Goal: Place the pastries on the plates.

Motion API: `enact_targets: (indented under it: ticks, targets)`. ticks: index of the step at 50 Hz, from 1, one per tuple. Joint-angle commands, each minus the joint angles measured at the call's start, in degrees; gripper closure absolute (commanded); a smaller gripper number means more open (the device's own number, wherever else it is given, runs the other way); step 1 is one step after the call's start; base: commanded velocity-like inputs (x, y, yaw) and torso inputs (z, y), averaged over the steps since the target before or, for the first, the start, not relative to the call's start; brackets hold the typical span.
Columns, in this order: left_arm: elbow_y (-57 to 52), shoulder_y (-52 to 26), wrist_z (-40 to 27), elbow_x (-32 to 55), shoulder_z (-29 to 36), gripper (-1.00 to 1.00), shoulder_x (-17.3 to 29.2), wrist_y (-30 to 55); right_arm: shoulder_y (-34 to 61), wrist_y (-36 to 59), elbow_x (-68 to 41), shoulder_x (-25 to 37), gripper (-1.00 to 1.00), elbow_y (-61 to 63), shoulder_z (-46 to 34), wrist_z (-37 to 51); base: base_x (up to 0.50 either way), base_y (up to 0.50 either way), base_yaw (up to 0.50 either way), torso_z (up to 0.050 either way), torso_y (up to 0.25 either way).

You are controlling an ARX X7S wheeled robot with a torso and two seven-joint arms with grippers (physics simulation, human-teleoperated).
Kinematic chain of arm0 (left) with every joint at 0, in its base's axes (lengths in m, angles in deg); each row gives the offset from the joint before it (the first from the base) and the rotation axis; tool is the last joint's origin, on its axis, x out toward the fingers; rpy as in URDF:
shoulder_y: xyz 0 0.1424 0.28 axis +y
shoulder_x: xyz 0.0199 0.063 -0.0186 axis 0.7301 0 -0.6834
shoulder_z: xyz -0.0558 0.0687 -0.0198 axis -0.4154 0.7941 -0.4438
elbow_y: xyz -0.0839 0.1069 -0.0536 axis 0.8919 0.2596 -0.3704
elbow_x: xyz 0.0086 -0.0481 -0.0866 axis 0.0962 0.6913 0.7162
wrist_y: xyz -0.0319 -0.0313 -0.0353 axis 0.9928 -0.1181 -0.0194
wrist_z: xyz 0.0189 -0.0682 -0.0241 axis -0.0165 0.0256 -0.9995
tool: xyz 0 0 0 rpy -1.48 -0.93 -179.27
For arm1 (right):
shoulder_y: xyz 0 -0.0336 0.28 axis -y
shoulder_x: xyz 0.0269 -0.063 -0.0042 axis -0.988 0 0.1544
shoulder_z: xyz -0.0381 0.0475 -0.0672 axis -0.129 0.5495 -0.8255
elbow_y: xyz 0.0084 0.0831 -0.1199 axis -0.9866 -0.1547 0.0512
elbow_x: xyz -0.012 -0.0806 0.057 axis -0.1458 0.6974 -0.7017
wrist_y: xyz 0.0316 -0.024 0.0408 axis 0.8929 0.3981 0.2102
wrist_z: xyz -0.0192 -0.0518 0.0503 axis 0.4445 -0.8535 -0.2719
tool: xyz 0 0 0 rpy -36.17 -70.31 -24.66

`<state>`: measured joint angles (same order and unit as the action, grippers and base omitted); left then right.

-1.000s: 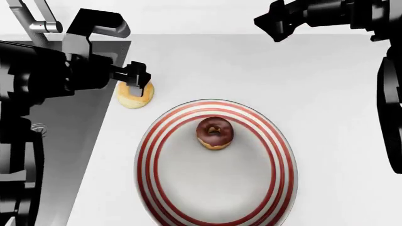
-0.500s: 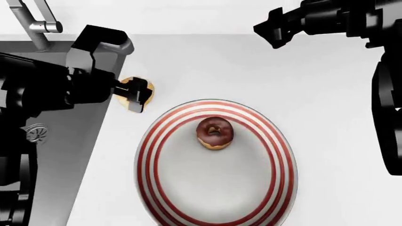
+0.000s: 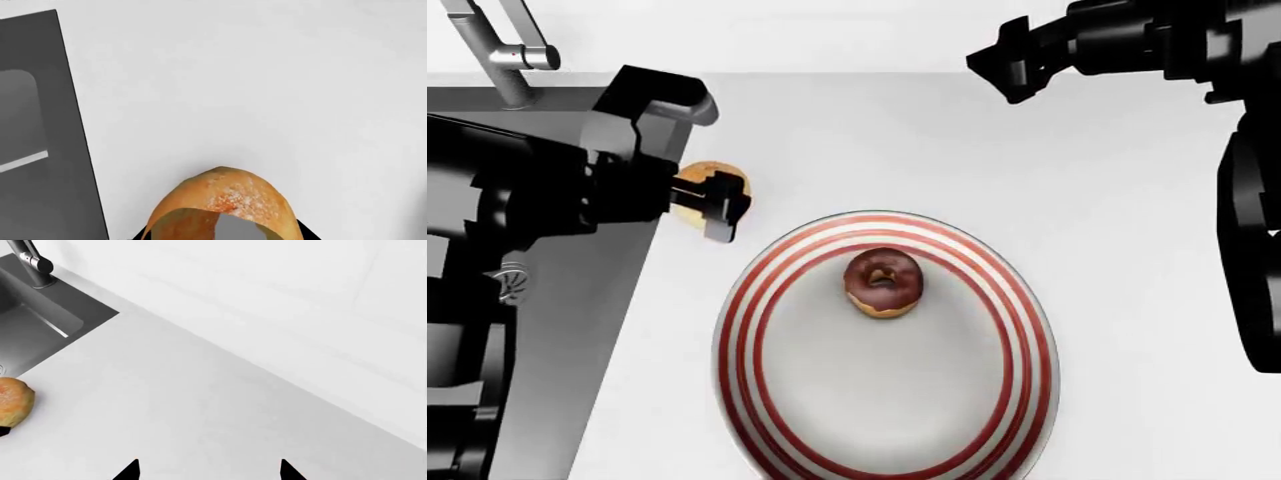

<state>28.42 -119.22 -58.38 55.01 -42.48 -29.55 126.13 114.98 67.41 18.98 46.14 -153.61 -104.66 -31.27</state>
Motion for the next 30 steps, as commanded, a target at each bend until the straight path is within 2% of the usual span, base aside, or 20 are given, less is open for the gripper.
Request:
enact_targets:
  ticks: [1, 9, 12, 19, 30]
  targets:
    - [4.22, 0.96, -0.52, 0.60, 1.23, 1.00, -1.81, -1.05, 0.34, 0.13, 0.15, 0.04, -1.00, 0.00, 0.14, -0.14, 0.00, 0.00, 0.00, 0.000, 0.000]
    - [5.16, -0.15, -1.25, 0.25, 0.72, 1.00, -2.48, -2.36, 0.28, -0.31, 0.20, 0.14, -1.00, -0.05, 0.50, 0.07, 0.00, 0.00, 0.00, 0.000, -0.003]
    - [5.84, -1.64, -2.88, -0.44, -1.55, 1.00, -3.00, -4.81, 0.50, -0.24, 0.33, 0.17, -1.00, -0.05, 0.47, 0.07, 0.00, 0.00, 0.00, 0.000, 0.000]
    - [5.16, -4.53, -2.31, -0.50, -1.81, 1.00, -2.40, -6.52, 0.62, -0.56, 0.39, 0.04, -1.00, -0.10, 0.70, 0.29, 0.00, 0.00, 0.00, 0.000, 0.000]
    - [2.91, -4.84, -2.39, 0.17, -3.72, 1.00, -2.04, -9.11, 0.75, -1.57, -0.49, 0.17, -1.00, -0.15, 2.73, 2.32, 0.00, 0.00, 0.00, 0.000, 0.000]
